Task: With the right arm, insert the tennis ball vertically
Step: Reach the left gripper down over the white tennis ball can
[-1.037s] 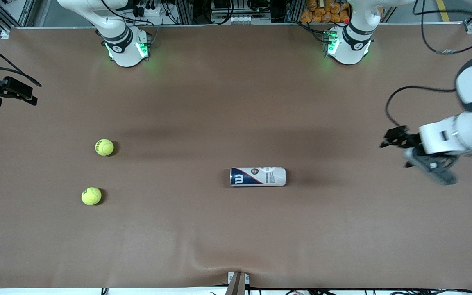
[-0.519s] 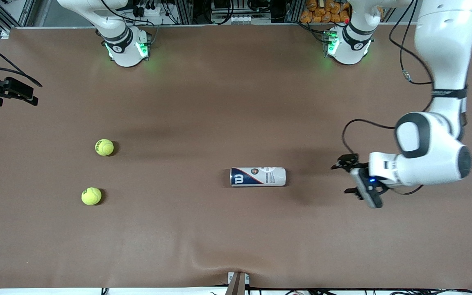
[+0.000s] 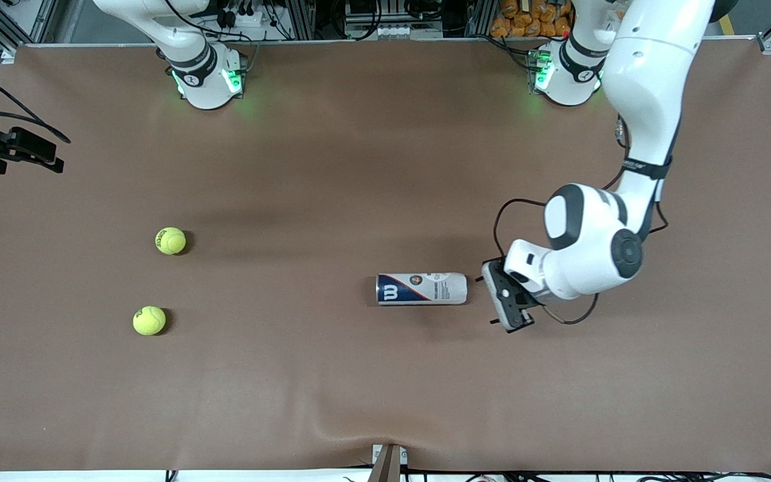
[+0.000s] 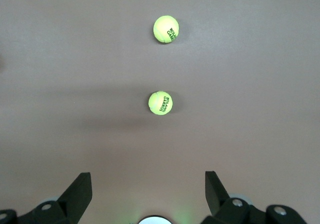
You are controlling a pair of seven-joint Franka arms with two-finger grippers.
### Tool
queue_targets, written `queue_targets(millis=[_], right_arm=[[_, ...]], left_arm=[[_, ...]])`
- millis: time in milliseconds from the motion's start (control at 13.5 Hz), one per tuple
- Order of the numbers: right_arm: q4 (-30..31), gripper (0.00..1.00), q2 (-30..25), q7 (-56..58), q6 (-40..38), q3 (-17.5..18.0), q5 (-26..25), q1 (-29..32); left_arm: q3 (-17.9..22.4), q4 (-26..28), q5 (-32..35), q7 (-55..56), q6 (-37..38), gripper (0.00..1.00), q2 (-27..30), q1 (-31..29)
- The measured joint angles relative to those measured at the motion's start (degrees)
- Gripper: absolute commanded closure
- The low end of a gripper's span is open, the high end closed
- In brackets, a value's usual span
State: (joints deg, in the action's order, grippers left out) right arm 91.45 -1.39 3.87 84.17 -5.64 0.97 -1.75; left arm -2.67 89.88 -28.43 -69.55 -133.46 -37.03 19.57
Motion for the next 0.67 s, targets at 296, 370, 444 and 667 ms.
queue_targets(millis=[296,370,444,667], right_arm=[[0.33,0.00,0.04,0.00,0.30,0.01,0.00,0.00],[0.67,0.00,0.05,0.00,0.69,0.01,0.00,0.00],[1.12,0.00,0.06,0.00,1.12,0.01,0.00,0.00],[2.63,0.00,0.15,0.00,2.69,0.00,0.00,0.00]], left_arm=[[0.05,-0.47,3.00,1.05,-1.78,0.00,-1.37,3.58],[0.06,-0.49,5.09,2.47,-1.78,0.00,-1.45,4.22],[0.07,-0.51,7.45,3.89,-1.75,0.00,-1.60,4.70],[0.07,-0.51,13.44,8.57,-1.73,0.00,-2.84,6.57]])
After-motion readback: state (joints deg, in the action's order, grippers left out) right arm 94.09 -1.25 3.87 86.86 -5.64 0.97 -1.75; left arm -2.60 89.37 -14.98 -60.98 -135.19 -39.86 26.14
